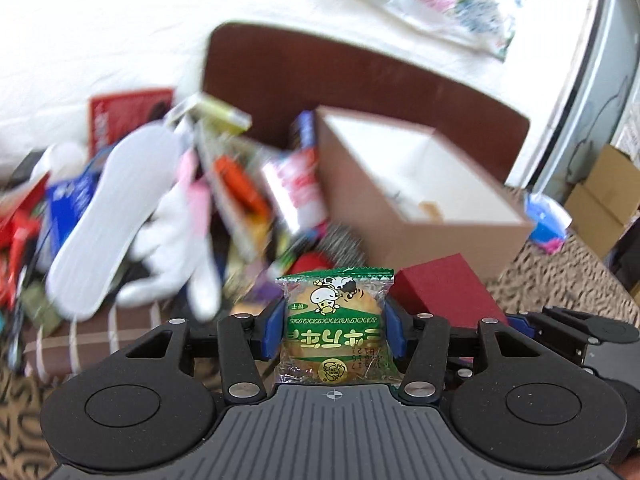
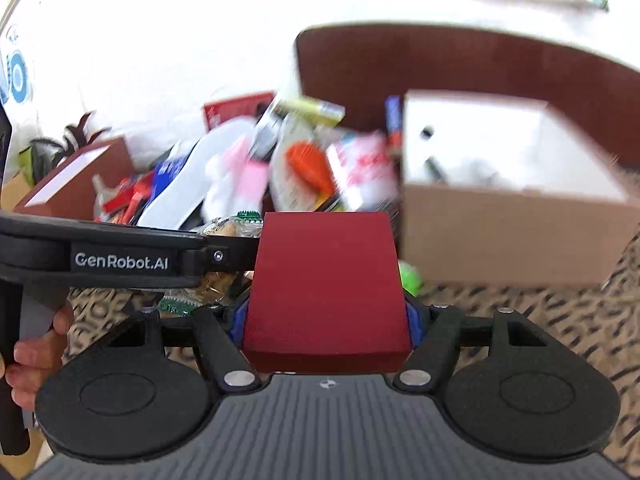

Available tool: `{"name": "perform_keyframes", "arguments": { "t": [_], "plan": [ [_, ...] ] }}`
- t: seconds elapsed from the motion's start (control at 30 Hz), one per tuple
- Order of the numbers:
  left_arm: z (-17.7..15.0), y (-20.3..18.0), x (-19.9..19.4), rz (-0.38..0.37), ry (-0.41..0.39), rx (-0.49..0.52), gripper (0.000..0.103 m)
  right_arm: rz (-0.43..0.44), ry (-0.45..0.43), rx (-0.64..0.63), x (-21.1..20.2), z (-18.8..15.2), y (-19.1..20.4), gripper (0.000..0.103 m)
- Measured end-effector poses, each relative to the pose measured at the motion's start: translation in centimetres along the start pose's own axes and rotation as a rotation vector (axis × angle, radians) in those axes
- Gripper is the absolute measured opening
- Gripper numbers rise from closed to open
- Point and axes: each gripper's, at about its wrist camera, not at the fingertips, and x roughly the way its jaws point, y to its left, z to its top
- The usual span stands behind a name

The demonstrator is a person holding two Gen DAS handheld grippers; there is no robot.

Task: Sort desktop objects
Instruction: 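Carry both items over the white box and open both tools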

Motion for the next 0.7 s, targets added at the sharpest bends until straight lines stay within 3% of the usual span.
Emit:
{"name": "perform_keyframes", "arguments": {
  "t": [0.33,0.47,0.7],
  "plan": [
    [8.4,-6.4,6.0,-0.099,-0.033,0.053,0.054,-0.162,-0.117,-0.042,-0.1,6.7,-7.1,0.074],
    [11.1,-7.9,9.7,-0.111,-0.044,0.054,0.054,-0.212,-0.105,-0.041,1.8,9.3,-10.5,0.074],
    [13.1,-7.6,17.3,-0.097,0.056,-0.004,0.054,-0.244,-0.017,-0.043,7.4,11.4,-14.4,0.074]
  ]
}}
